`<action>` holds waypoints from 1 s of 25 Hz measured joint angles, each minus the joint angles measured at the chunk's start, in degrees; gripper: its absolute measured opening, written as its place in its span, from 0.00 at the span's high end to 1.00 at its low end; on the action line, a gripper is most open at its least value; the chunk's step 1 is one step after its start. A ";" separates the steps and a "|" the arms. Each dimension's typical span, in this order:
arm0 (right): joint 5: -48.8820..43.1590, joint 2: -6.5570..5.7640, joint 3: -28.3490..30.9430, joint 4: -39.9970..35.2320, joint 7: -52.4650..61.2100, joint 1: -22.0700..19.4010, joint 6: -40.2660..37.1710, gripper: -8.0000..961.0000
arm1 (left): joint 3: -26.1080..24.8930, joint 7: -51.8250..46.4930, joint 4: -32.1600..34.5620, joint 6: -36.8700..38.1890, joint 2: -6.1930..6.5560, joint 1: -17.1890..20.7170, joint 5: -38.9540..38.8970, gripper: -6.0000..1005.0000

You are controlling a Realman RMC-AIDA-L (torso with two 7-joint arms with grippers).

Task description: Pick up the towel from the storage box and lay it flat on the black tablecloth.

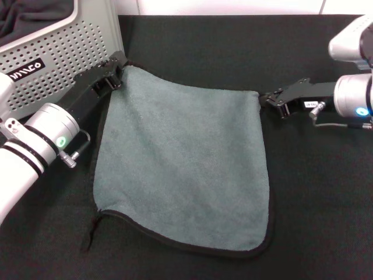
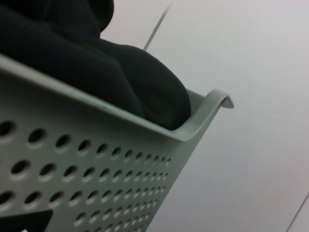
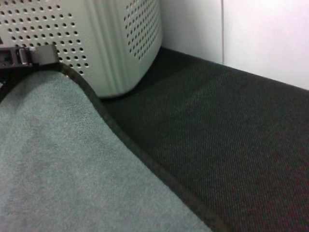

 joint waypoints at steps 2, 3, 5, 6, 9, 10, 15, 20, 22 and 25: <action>0.01 0.01 -0.64 1.02 0.00 0.91 1.26 0.97 | 0.07 1.69 0.00 -0.67 -0.05 -0.14 0.00 0.97; 0.02 0.01 -0.94 1.23 -0.01 1.08 1.73 0.97 | 0.11 2.14 0.00 -0.74 -0.06 -0.16 0.00 0.97; 0.13 0.01 -1.34 1.32 -0.01 1.21 2.50 0.97 | 0.16 3.26 0.00 -1.05 -0.07 -0.18 0.00 0.97; 0.33 0.01 -1.43 1.40 0.00 1.21 2.81 0.97 | 0.17 3.52 0.00 -1.22 -0.08 -0.18 0.00 0.97; 0.92 0.01 -1.44 1.48 0.04 1.00 3.20 0.97 | 0.06 4.11 0.00 -1.59 -0.08 -0.18 0.00 0.97; 0.97 0.01 -1.44 1.55 0.04 0.94 3.22 0.97 | 0.04 4.30 -0.01 -1.69 -0.08 -0.18 0.00 0.97; 0.96 0.01 -1.54 1.57 -0.11 0.80 3.42 0.97 | 0.29 6.38 -0.01 -2.96 -0.08 -0.63 0.22 0.96; 1.05 0.01 -1.59 -1.44 -0.49 -1.28 2.96 0.93 | 0.11 7.15 -0.01 -3.51 -0.07 -0.51 0.06 0.96; 1.14 0.01 -1.62 -4.63 -0.54 -3.53 1.83 0.85 | -0.01 7.02 -0.01 -3.46 -0.02 -0.18 -0.03 0.90; 2.21 0.00 -2.25 -10.96 -0.55 -7.95 0.30 0.75 | 0.00 6.73 1.05 -2.94 0.09 1.28 -0.22 0.82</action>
